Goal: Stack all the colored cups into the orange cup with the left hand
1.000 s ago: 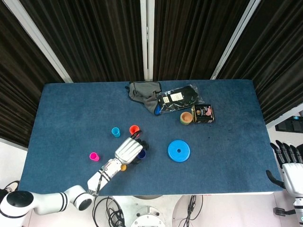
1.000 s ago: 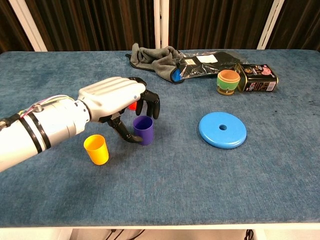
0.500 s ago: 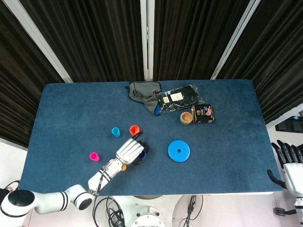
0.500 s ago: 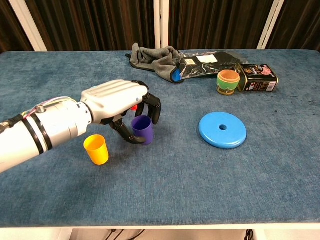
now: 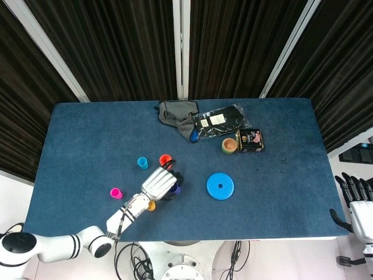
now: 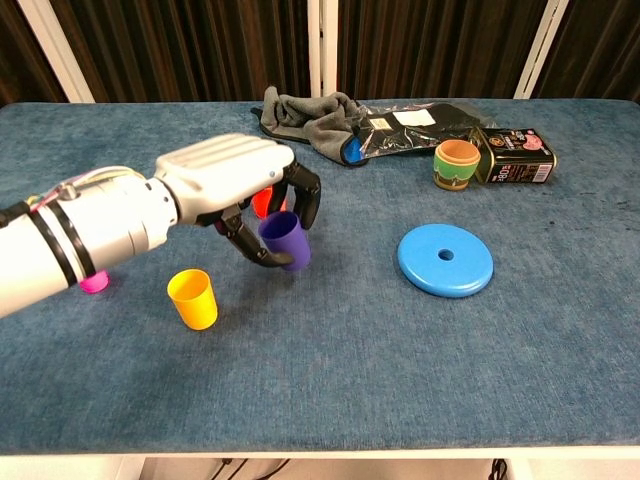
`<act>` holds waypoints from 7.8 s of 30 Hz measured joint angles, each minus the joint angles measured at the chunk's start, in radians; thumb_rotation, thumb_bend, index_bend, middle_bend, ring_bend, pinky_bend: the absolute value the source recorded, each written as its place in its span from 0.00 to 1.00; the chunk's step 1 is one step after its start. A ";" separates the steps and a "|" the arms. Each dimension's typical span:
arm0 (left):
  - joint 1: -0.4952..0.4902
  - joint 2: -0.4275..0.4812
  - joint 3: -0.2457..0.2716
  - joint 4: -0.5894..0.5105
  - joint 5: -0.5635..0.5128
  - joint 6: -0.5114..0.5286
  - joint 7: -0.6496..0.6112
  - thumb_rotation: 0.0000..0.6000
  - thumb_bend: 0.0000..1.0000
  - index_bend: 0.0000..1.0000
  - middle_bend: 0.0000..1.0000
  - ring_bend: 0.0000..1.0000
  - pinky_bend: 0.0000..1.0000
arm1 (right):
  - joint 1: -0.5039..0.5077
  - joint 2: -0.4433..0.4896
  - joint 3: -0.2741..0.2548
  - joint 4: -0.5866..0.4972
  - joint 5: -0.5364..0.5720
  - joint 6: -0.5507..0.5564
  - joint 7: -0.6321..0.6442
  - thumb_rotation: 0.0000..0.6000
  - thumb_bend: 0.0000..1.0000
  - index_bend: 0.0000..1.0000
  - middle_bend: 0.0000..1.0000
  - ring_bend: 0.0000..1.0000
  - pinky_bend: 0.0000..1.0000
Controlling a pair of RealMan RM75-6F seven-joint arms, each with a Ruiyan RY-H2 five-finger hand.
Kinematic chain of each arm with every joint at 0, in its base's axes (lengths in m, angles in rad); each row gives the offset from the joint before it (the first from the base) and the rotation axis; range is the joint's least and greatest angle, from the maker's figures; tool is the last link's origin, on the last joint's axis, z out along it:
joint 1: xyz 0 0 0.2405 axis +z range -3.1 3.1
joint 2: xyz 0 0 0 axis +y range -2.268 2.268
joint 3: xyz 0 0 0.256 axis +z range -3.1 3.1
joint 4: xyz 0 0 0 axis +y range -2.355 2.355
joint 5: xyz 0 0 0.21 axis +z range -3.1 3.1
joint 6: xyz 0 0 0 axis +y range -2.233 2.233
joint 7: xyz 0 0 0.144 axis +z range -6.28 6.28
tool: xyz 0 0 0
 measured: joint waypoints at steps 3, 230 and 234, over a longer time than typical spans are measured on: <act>-0.008 0.021 -0.011 -0.020 0.001 0.002 0.028 1.00 0.24 0.51 0.48 0.52 0.15 | 0.000 -0.001 0.000 0.001 0.001 -0.001 0.002 1.00 0.26 0.00 0.00 0.00 0.00; -0.111 0.028 -0.127 0.106 -0.335 -0.082 0.201 1.00 0.23 0.32 0.38 0.49 0.23 | 0.011 -0.009 -0.002 0.000 0.008 -0.025 -0.022 1.00 0.26 0.00 0.00 0.00 0.00; -0.111 0.031 -0.121 0.106 -0.333 -0.078 0.196 1.00 0.23 0.30 0.37 0.48 0.22 | 0.010 -0.008 0.000 0.000 0.011 -0.025 -0.022 1.00 0.26 0.00 0.00 0.00 0.00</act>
